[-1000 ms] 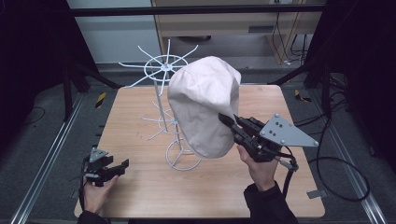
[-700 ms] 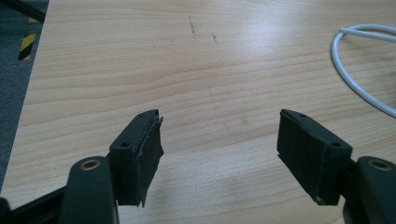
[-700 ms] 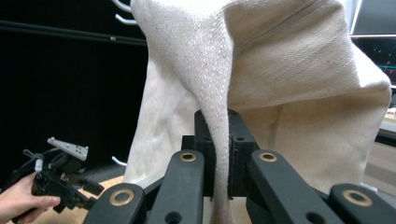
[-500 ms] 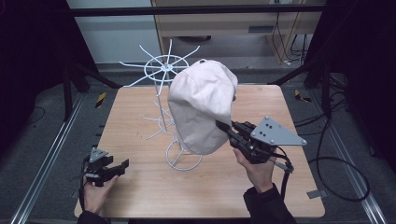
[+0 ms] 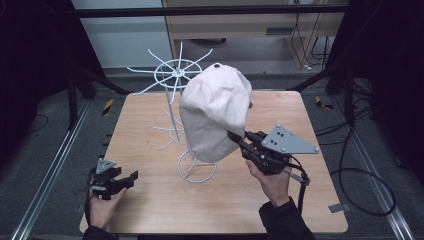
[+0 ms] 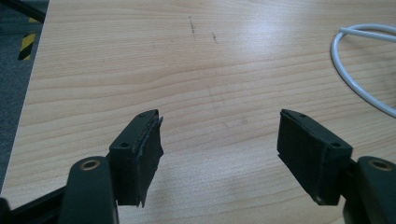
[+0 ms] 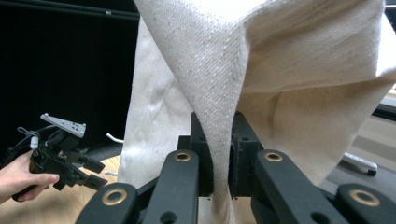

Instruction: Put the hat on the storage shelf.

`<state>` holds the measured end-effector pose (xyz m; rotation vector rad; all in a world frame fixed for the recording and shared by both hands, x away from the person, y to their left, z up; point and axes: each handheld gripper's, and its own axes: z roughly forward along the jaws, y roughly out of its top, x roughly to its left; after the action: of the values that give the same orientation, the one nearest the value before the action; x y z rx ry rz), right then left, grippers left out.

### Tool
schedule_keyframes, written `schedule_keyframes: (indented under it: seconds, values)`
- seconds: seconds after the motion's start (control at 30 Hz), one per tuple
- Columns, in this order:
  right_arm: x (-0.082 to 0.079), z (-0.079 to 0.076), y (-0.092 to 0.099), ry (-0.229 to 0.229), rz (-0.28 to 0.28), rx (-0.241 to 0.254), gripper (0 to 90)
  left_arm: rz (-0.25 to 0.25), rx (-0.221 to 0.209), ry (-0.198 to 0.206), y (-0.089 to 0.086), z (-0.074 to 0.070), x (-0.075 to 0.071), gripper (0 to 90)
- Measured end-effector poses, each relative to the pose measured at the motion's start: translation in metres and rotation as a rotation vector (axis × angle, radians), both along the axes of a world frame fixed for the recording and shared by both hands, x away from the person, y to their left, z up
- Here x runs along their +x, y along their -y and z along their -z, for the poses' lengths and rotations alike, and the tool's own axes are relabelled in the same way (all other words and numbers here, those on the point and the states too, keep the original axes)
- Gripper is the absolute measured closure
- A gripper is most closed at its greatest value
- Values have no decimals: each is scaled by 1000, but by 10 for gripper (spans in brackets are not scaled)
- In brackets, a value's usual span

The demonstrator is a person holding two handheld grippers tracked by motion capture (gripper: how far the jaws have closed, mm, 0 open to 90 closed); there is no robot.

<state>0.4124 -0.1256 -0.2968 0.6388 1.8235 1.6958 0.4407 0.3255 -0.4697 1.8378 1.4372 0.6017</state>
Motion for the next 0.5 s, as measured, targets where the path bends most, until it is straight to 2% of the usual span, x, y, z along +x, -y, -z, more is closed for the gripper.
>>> schedule_keyframes:
  seconds: [0.2,0.5]
  values:
    - [1,2,0,-14,10,-8,782,0,1,0,0,0,0,301]
    - [0,7,5,-22,33,-17,652,-1,0,1,0,0,0,299]
